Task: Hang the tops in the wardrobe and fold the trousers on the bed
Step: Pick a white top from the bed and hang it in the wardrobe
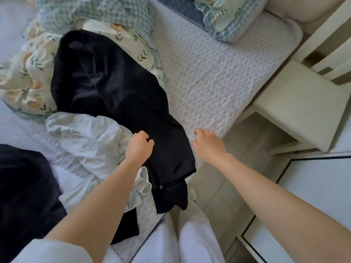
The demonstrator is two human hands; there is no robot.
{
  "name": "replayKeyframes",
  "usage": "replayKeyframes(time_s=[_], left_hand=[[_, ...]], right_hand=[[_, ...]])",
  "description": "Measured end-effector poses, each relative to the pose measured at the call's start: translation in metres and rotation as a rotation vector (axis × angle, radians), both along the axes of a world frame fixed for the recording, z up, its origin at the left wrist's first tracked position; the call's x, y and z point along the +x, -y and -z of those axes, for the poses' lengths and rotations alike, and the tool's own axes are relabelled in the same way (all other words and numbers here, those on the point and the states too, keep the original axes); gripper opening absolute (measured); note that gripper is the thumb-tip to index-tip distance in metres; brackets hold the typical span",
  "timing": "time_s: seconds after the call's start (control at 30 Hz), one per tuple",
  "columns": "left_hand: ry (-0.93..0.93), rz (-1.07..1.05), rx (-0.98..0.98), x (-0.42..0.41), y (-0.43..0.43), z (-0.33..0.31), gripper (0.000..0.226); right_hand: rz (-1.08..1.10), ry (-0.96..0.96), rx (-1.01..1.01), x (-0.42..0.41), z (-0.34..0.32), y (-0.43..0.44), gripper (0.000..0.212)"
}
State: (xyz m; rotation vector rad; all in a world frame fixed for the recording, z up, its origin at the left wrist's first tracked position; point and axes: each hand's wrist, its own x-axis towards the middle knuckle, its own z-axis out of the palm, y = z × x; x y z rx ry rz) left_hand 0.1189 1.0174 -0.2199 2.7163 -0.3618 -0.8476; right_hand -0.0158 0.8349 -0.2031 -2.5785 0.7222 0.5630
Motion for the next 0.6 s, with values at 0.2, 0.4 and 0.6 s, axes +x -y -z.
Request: replayKeyframes(time_s=[0.2,0.4,0.6], left_hand=[[-0.142,-0.308,-0.021,0.054,0.0,0.051,0.045],[-0.162,-0.542,-0.156,0.093,0.001,0.089,0.06],[-0.024,-0.847,-0.41,0.155,0.008,0.106,0.083]], right_hand=[[0.002,-0.023,0.145,0.075,0.061,0.026,0.036],[0.116,-0.09,0.306,0.137,0.126,0.03,0.043],[0.311,-0.063,0.552,0.192,0.164,0.029,0.084]])
